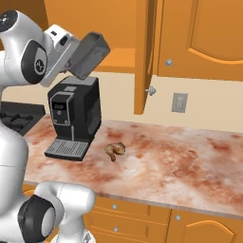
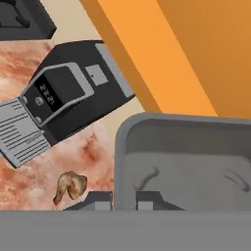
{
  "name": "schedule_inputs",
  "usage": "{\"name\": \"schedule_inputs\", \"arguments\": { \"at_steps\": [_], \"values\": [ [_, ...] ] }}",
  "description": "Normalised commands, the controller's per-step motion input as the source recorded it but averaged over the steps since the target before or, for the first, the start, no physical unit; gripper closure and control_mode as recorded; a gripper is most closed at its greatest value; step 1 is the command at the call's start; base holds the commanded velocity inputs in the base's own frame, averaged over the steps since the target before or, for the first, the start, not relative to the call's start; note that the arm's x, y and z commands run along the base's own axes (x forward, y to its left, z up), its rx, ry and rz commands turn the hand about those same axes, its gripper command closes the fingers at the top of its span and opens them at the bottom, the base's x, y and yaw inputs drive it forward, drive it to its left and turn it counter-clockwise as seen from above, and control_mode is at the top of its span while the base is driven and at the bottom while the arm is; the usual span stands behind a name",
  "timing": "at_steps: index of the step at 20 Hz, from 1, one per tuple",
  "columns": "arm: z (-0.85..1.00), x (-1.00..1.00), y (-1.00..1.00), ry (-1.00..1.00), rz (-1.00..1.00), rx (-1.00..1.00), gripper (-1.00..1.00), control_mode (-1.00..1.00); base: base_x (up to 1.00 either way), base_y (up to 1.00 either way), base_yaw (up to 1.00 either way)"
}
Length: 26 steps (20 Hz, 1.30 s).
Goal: Retrieve the tupperware from the cabinet, then place the raw meat into the tupperware to avoid contamination.
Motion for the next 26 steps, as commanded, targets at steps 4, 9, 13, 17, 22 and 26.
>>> {"name": "schedule_inputs", "arguments": {
  "at_steps": [4,9,13,17,22,26],
  "values": [
    [-0.01,-0.81,0.15,0.13,0.1,-0.07,1.0,-1.0,0.0,0.0,0.0],
    [-0.13,-0.76,0.08,0.19,0.07,-0.07,1.0,-1.0,0.0,0.0,0.0],
    [-0.33,-0.5,0.0,0.24,0.0,-0.08,1.0,-1.0,0.0,0.0,0.0],
    [-0.41,-0.34,-0.01,0.25,0.0,-0.07,1.0,-1.0,0.0,0.0,0.0],
    [-0.56,-0.11,-0.14,0.22,0.0,-0.04,1.0,-1.0,0.0,0.0,0.0],
    [-0.73,0.0,-0.32,0.16,0.0,0.0,1.0,-1.0,0.0,0.0,0.0]
  ]
}}
